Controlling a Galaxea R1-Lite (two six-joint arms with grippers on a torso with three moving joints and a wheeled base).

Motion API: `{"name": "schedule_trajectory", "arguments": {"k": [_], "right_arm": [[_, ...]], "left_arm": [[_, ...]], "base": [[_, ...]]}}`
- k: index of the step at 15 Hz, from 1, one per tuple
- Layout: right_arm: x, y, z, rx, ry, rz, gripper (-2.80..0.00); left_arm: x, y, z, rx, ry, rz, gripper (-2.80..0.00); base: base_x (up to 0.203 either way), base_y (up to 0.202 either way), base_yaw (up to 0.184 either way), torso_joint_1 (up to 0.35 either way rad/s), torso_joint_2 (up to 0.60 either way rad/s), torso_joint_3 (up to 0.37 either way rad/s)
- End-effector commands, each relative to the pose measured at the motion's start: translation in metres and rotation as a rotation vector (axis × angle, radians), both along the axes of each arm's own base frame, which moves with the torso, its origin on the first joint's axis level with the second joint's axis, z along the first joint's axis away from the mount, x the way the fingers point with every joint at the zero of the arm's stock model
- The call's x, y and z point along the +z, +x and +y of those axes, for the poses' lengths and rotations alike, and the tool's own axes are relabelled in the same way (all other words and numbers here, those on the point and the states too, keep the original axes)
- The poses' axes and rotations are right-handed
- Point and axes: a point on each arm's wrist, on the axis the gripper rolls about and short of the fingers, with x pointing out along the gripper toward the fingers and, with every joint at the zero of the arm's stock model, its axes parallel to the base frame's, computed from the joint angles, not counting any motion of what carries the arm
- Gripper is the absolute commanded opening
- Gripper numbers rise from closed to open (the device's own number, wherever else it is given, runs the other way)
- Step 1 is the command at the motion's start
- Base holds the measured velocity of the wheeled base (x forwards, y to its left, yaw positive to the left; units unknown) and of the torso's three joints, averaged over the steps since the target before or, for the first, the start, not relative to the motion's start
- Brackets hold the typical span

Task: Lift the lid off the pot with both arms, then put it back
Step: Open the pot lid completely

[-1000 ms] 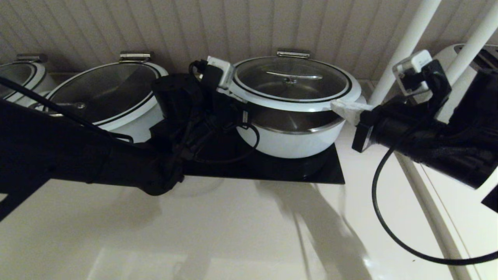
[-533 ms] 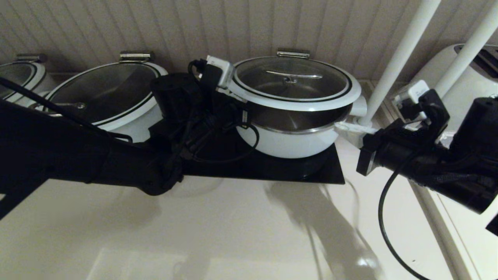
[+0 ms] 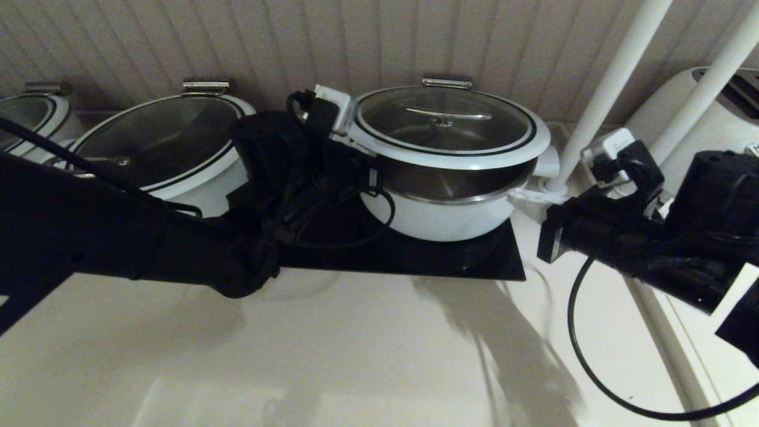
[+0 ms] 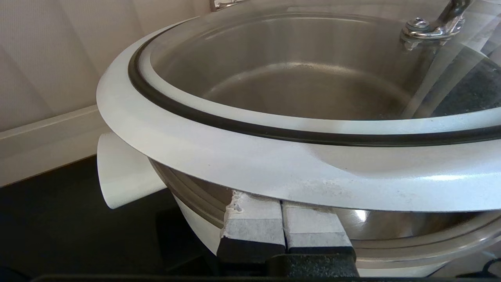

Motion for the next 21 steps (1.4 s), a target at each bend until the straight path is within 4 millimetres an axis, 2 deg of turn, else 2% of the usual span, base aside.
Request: {"name": "schedule_trajectory", "arguments": {"k": [1,6,14,21], "right_arm": [[-0.004,0.012,0.005,-0.002,-0.006,0.009,-2.8],[0.008,0.028,0.006,-0.021,0.015,-0.037,-2.8],[0.0,0.038,0.009,-0.028,0.024,-0.047,-2.8],[0.009,0.052,0.011,-0.058,0.045,-0.091,-2.8]], "left_arm": [[0.002,-0.001,0.0,0.0,-0.004,-0.008,-2.8],[0.001,-0.001,0.0,0.0,-0.003,-0.006,-2.8],[-0.001,0.0,0.0,0.001,0.002,-0.004,-2.8],[-0.002,0.0,0.0,0.001,0.004,-0.001,-2.8]], "base": [[0.0,0.0,0.0,0.0,0.0,0.0],[0.0,0.0,0.0,0.0,0.0,0.0],[0.0,0.0,0.0,0.0,0.0,0.0],[0.0,0.0,0.0,0.0,0.0,0.0]]}}
